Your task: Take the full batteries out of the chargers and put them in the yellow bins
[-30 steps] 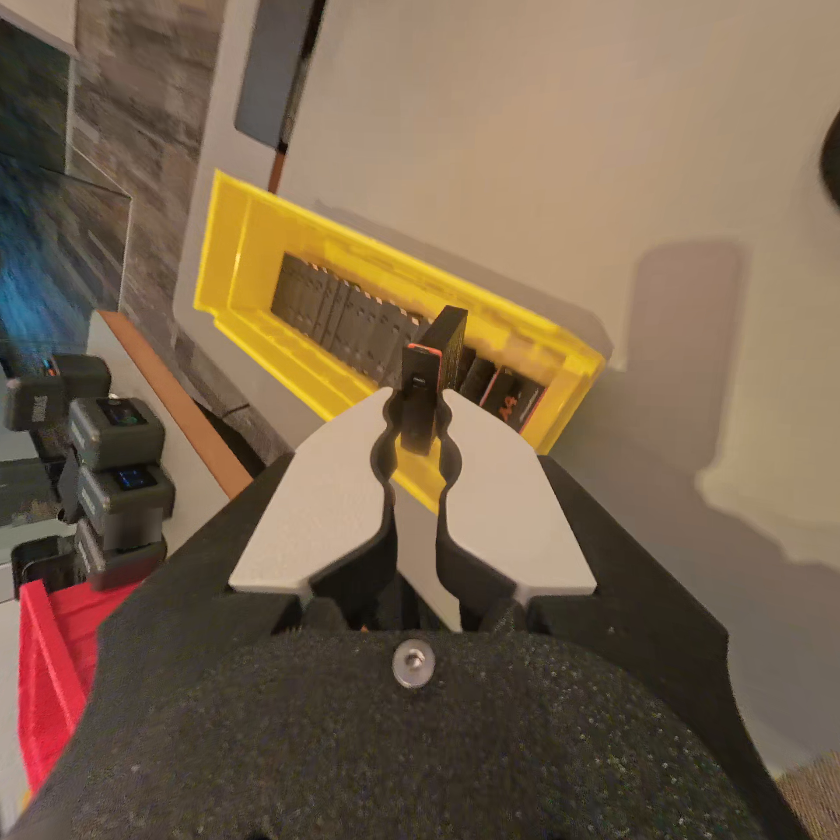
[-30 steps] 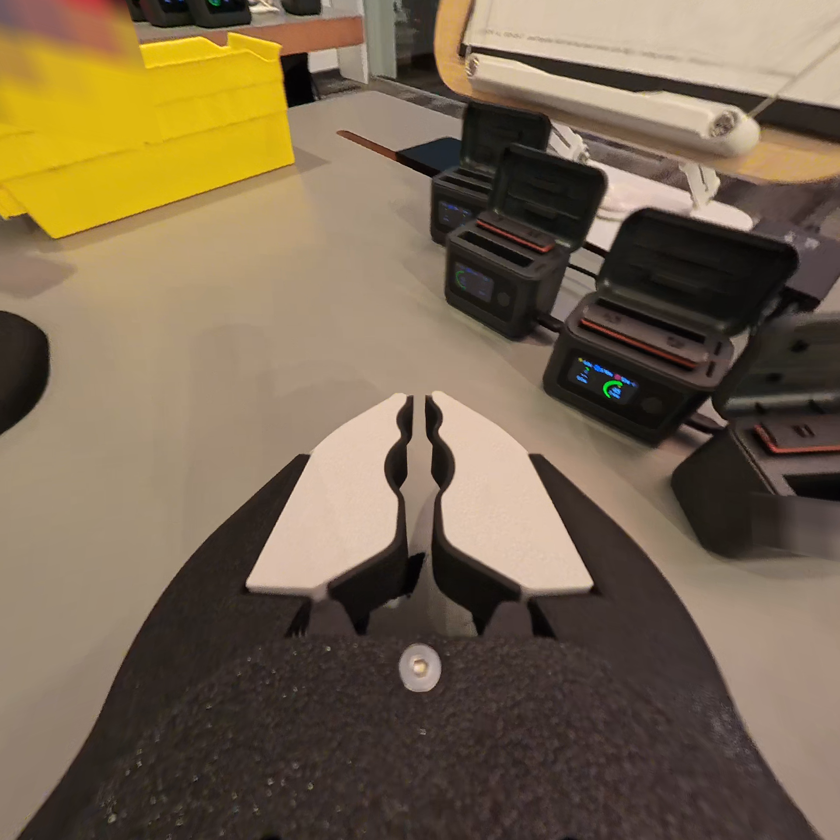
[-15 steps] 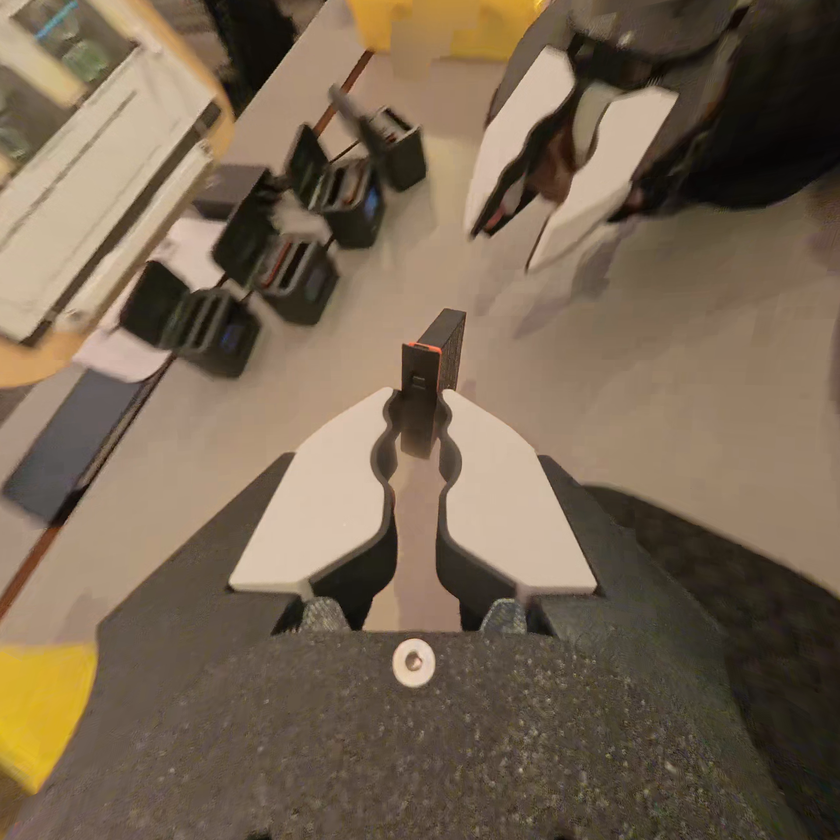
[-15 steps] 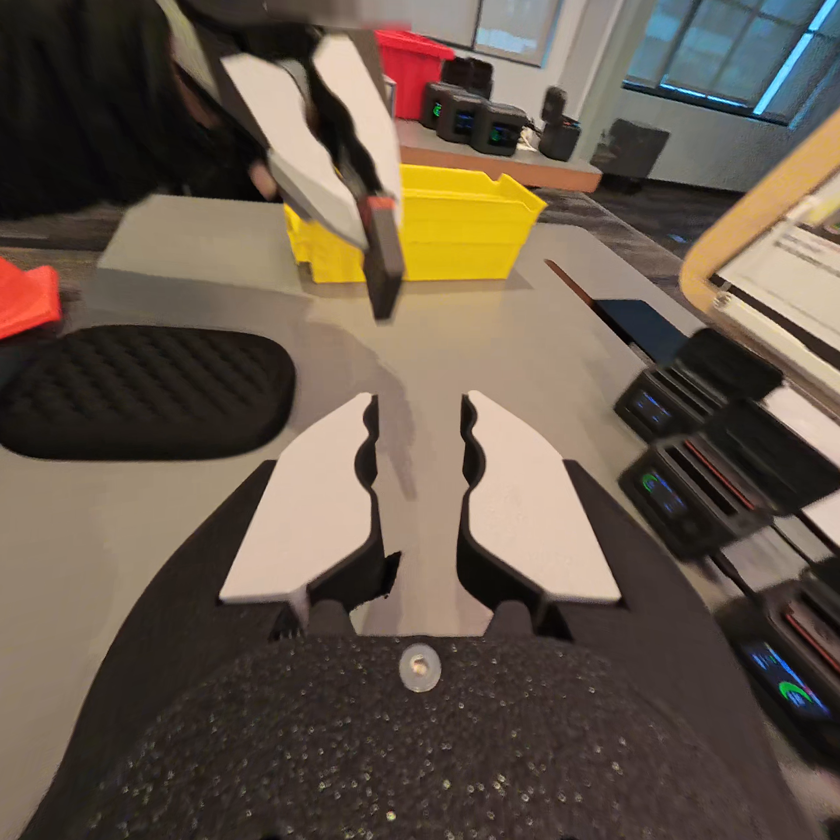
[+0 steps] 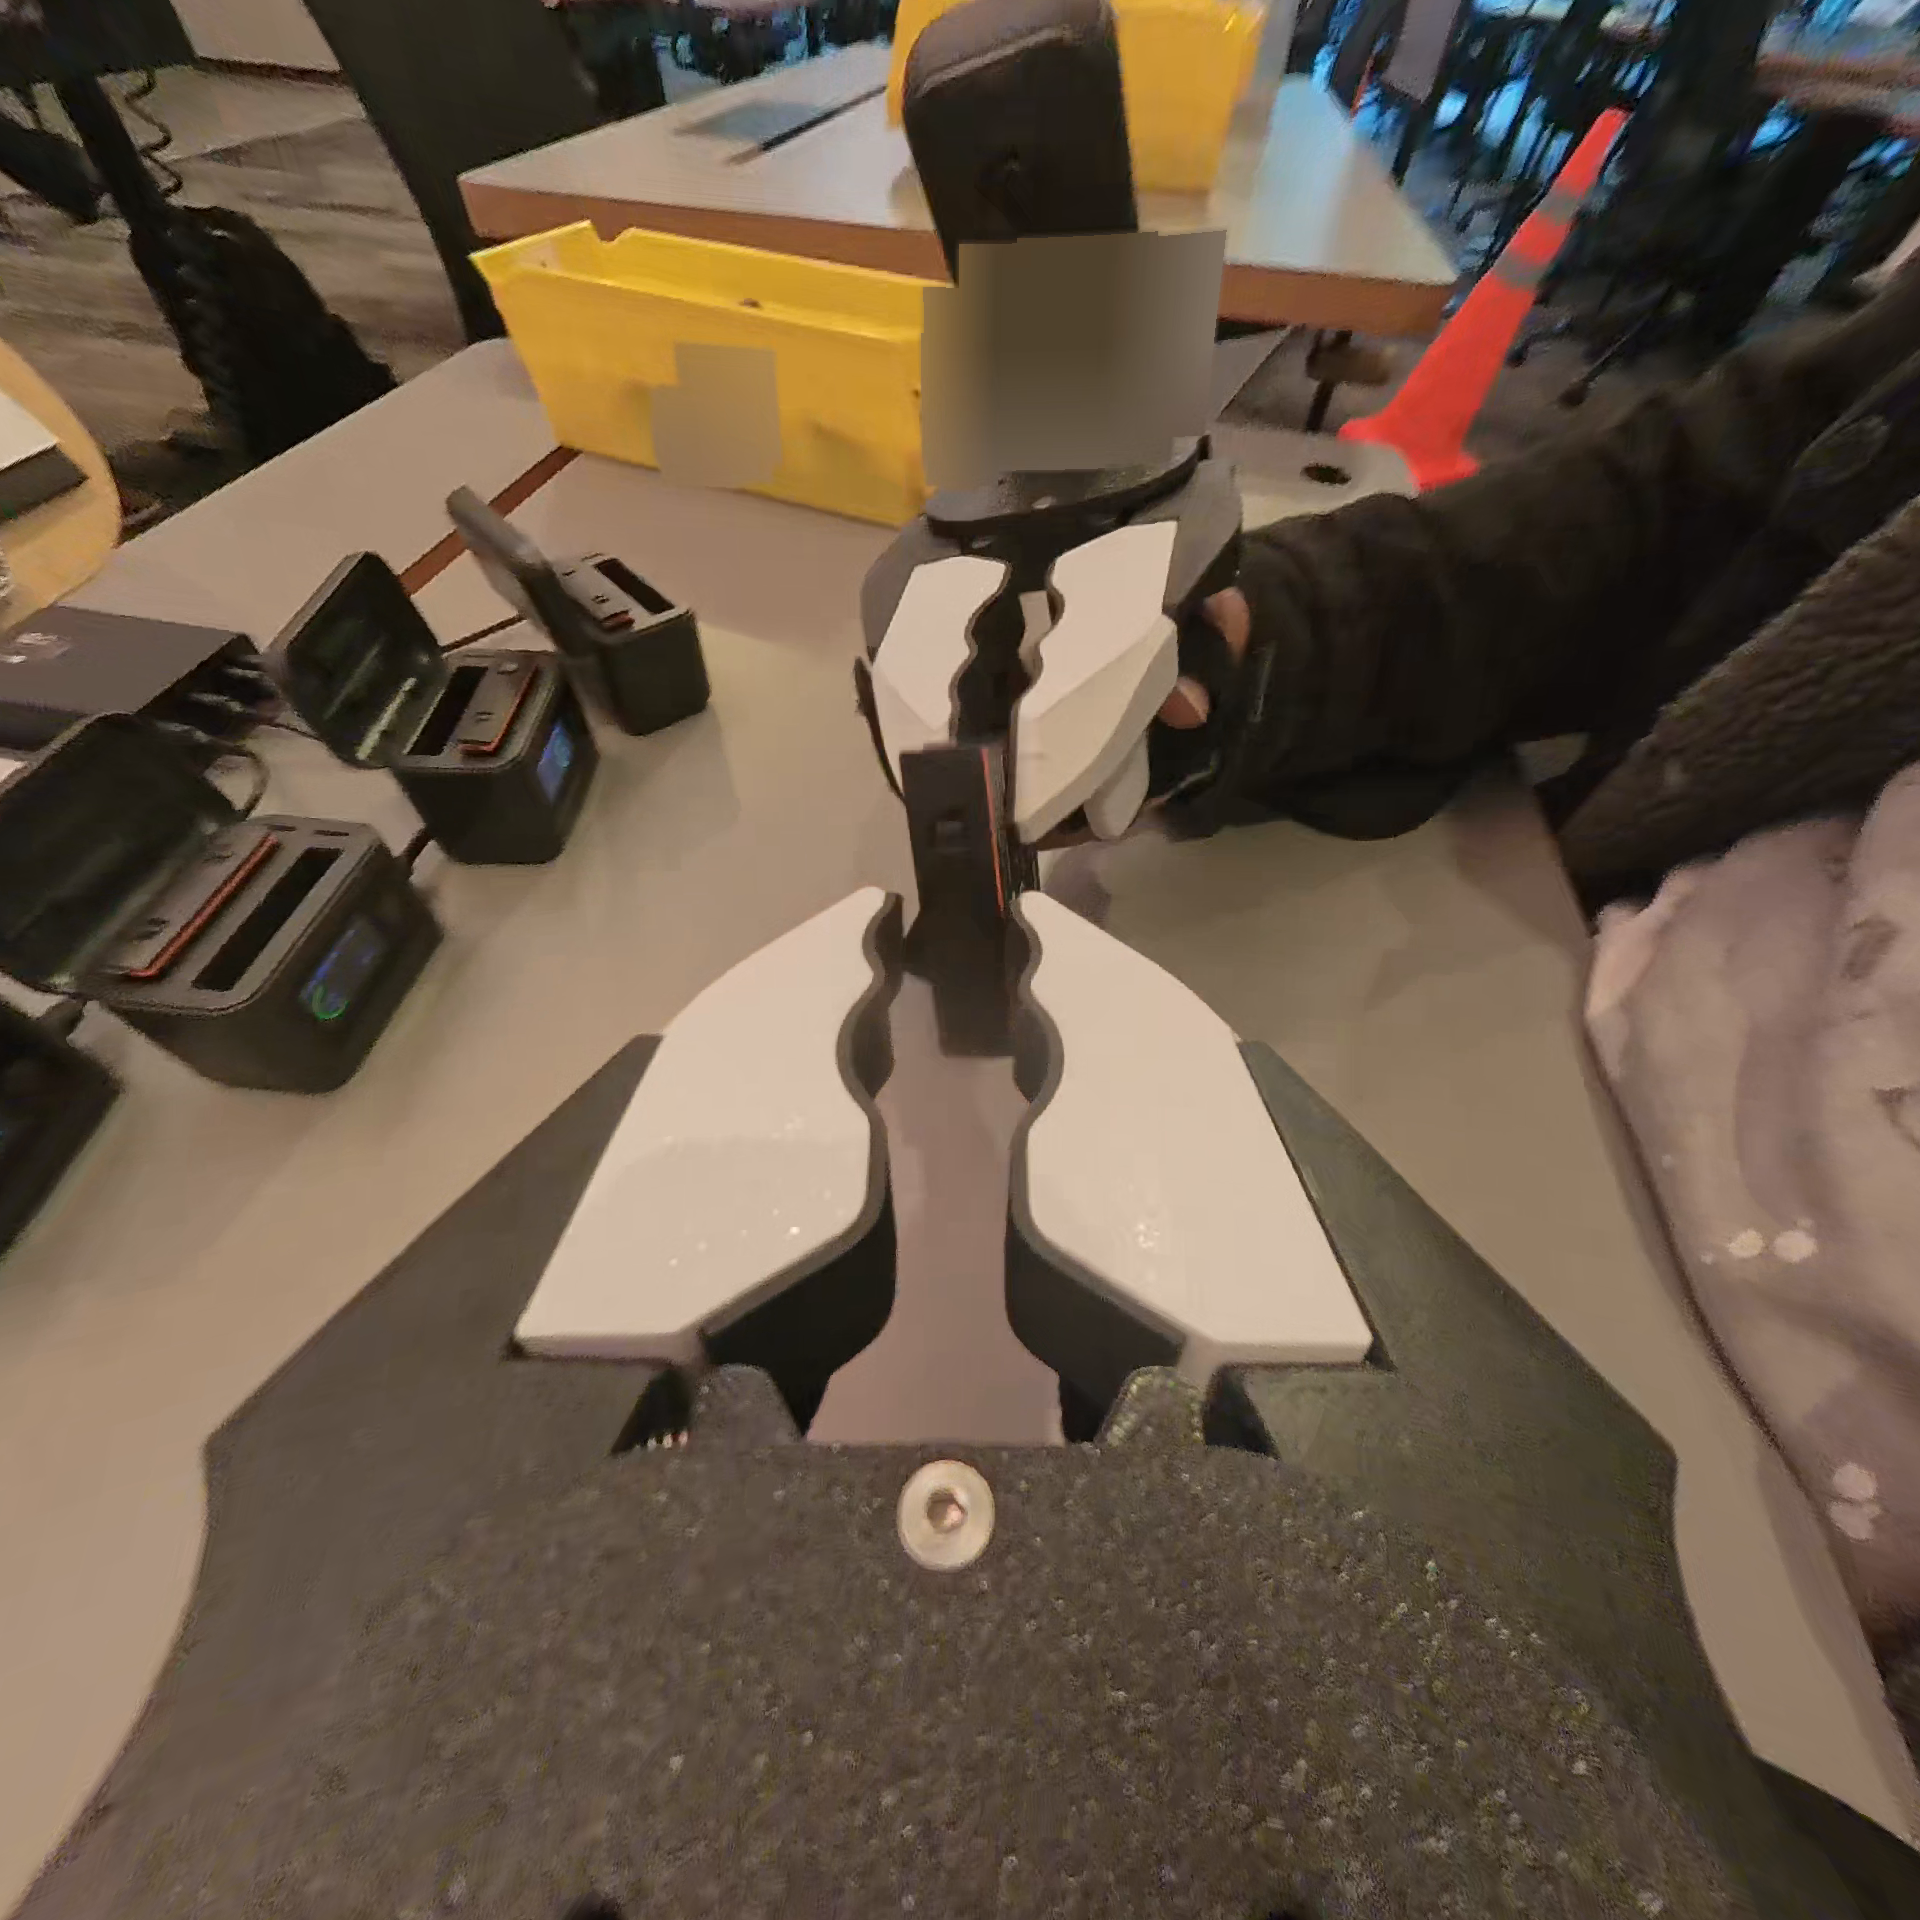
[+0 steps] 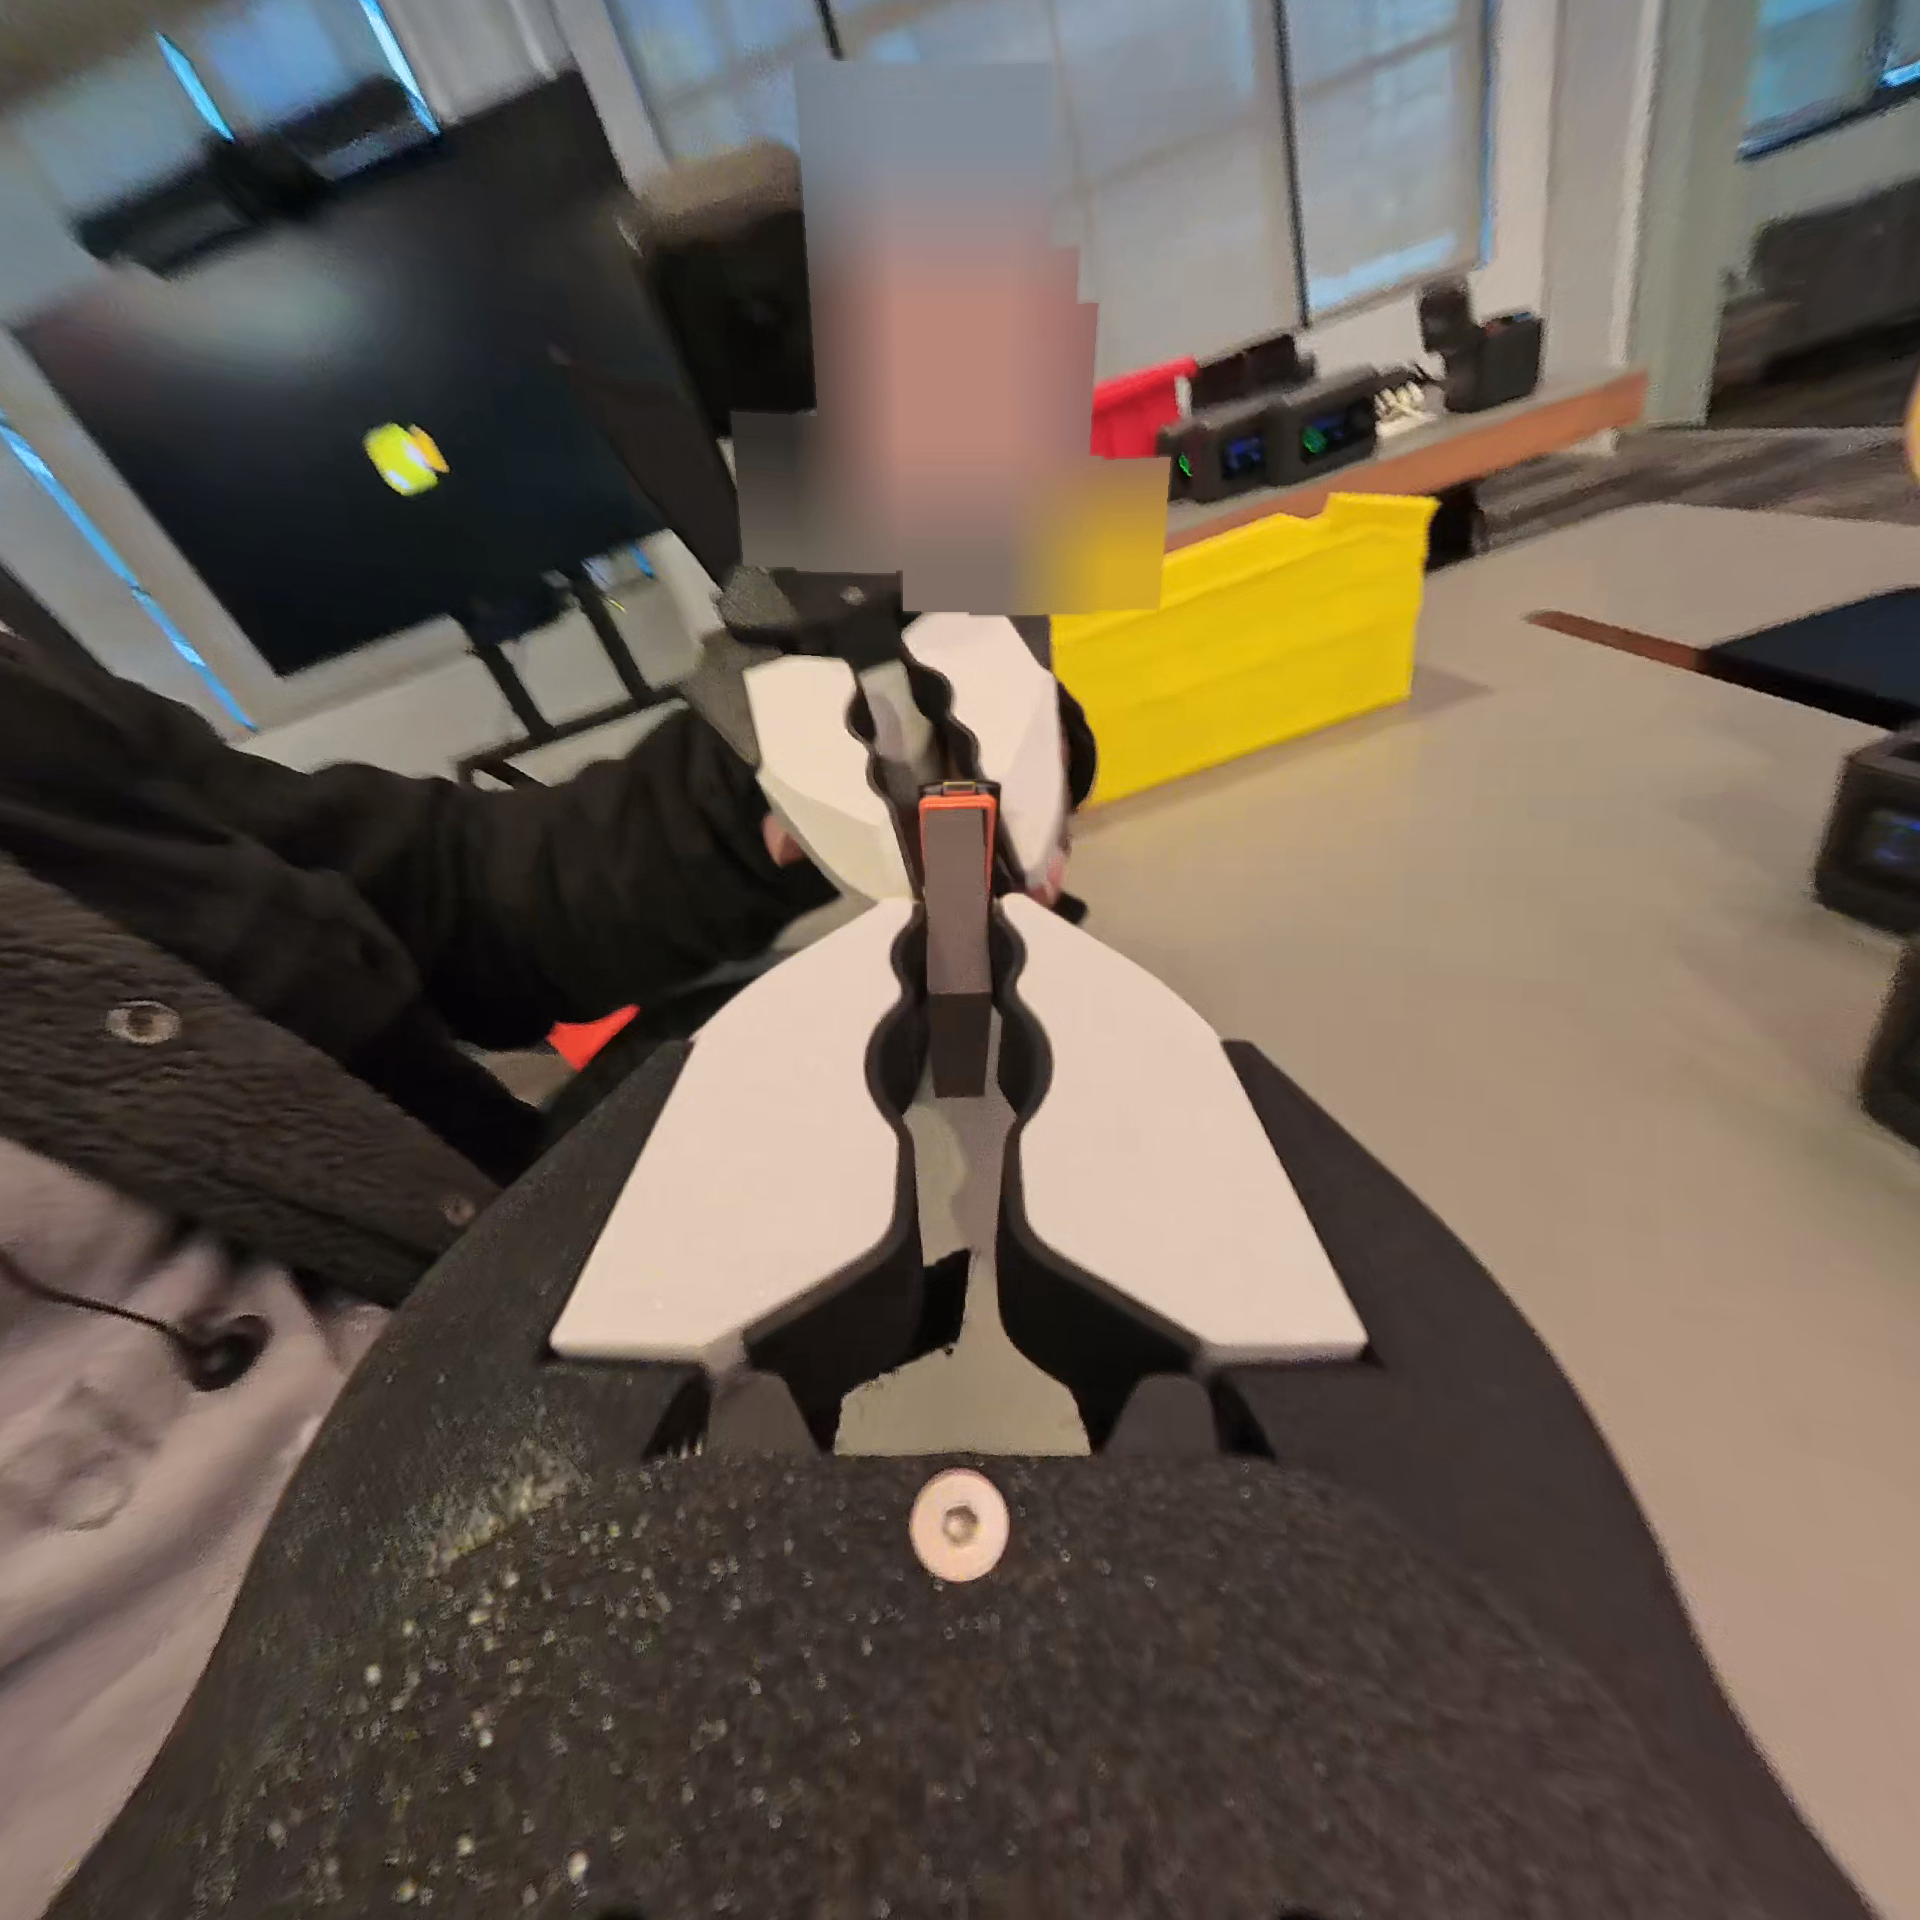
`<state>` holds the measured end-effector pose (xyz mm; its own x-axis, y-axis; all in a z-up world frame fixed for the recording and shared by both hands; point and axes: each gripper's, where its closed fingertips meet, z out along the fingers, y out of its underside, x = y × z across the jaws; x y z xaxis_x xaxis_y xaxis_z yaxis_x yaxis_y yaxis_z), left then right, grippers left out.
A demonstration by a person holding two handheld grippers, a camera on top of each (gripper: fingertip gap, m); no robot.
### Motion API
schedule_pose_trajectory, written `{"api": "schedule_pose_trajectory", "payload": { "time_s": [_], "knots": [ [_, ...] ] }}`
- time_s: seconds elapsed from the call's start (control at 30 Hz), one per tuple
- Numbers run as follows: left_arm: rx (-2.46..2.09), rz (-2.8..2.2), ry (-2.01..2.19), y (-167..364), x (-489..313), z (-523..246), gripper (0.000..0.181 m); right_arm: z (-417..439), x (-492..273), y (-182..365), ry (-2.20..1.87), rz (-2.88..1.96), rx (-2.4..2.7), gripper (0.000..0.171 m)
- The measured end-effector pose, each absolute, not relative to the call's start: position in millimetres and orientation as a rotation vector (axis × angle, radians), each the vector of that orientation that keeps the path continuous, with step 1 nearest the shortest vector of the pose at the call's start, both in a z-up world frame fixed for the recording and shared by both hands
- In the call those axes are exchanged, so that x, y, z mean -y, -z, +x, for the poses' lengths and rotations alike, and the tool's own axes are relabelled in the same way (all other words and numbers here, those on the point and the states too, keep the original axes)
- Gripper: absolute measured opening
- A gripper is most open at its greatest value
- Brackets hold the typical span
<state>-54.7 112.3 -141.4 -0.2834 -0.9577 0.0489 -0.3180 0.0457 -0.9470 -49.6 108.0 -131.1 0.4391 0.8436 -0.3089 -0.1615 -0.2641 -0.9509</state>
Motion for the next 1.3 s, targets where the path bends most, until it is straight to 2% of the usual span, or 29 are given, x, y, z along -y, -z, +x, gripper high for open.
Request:
{"api": "schedule_pose_trajectory", "payload": {
  "time_s": [0.07,0.13,0.3,0.37,0.43,0.57,0.83,1.3],
  "knots": [
    [-1.672,-1.296,1.309,142.2,-107.1,-54.0,0.022,-49.7,-104.4,126.2,-1.117,-1.501,0.633,0.010],
    [-1.663,-1.277,1.349,141.2,-102.1,-52.7,0.015,-50.1,-103.3,126.1,-1.104,-1.489,0.647,0.010],
    [-1.670,-1.292,1.340,142.1,-102.9,-51.6,0.015,-48.2,-103.1,130.4,-1.061,-1.534,0.693,0.011],
    [-1.701,-1.292,1.272,141.9,-109.7,-52.4,0.015,-40.0,-106.6,135.1,-0.987,-1.601,0.717,0.016],
    [-1.707,-1.314,1.169,137.5,-129.4,-53.4,0.015,-22.3,-112.8,140.3,-0.867,-1.676,0.719,0.026],
    [-1.709,-1.403,0.861,129.8,-197.9,-55.3,0.015,16.7,-116.1,159.0,-0.628,-1.797,0.740,0.026],
    [-1.840,-1.488,0.296,136.2,-329.8,-32.7,0.015,43.3,-110.8,197.9,-0.499,-1.922,0.739,0.024],
    [-2.075,-1.595,0.139,185.8,-387.0,16.6,0.015,41.8,-111.2,215.2,-0.503,-1.969,0.764,0.024]
  ]
}}
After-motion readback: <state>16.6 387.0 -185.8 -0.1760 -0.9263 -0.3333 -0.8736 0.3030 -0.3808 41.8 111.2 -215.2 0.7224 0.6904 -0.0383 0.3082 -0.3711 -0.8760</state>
